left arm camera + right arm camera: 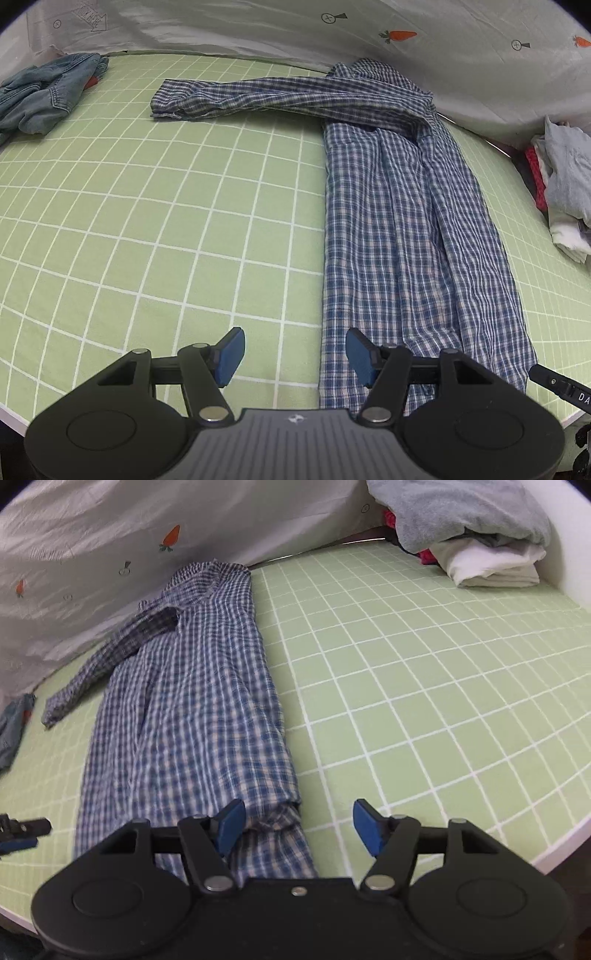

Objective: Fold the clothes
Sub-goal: 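Release both grippers over the narrowed shirt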

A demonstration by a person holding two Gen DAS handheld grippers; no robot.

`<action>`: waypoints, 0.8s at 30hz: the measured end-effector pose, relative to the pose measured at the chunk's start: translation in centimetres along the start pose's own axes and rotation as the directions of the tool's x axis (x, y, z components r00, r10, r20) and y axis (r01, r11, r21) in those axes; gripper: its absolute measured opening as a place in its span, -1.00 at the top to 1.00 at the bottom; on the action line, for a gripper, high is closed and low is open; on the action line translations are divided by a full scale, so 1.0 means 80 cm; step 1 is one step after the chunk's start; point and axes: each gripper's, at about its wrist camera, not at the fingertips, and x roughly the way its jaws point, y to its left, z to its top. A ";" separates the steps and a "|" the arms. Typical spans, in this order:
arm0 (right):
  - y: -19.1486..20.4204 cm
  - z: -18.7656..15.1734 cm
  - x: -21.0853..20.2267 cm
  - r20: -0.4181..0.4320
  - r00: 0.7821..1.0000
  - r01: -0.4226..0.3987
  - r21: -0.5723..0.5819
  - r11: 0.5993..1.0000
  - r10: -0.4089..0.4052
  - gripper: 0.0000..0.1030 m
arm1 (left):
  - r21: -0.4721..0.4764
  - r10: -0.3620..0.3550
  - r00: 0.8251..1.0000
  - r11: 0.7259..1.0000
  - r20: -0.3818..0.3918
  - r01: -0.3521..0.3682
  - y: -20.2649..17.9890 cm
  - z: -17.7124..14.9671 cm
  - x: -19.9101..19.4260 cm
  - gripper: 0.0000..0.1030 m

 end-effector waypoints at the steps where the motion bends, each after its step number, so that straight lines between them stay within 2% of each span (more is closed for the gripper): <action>1: 0.001 -0.003 0.000 -0.004 1.000 0.024 -0.029 0.999 -0.024 -0.29 | 0.007 0.000 1.000 1.000 -0.005 0.000 -0.003 -0.002 0.001 -0.19; 5: -0.005 -0.011 0.003 -0.031 0.999 0.031 -0.046 0.998 -0.032 -0.33 | 0.038 0.010 0.999 0.999 -0.031 -0.009 -0.015 -0.011 0.004 -0.19; 14: 0.003 -0.022 0.011 -0.056 0.997 0.045 -0.141 0.989 -0.053 -0.35 | 0.072 0.018 0.999 0.997 -0.036 -0.015 -0.033 -0.018 0.002 -0.19; 19: 0.020 -0.012 0.007 0.020 0.999 0.044 -0.204 0.978 -0.041 -0.35 | 0.072 0.034 0.999 0.997 -0.038 -0.031 -0.034 -0.021 -0.003 -0.20; 21: 0.027 -0.009 0.005 0.049 0.998 0.050 -0.237 0.970 -0.039 -0.29 | 0.067 0.043 0.998 0.997 -0.036 -0.041 -0.032 -0.022 -0.006 -0.20; 24: 0.031 -0.007 0.003 0.062 0.998 0.034 -0.266 0.963 -0.018 0.08 | 0.049 0.058 0.998 0.997 -0.030 -0.056 -0.027 -0.022 -0.010 -0.20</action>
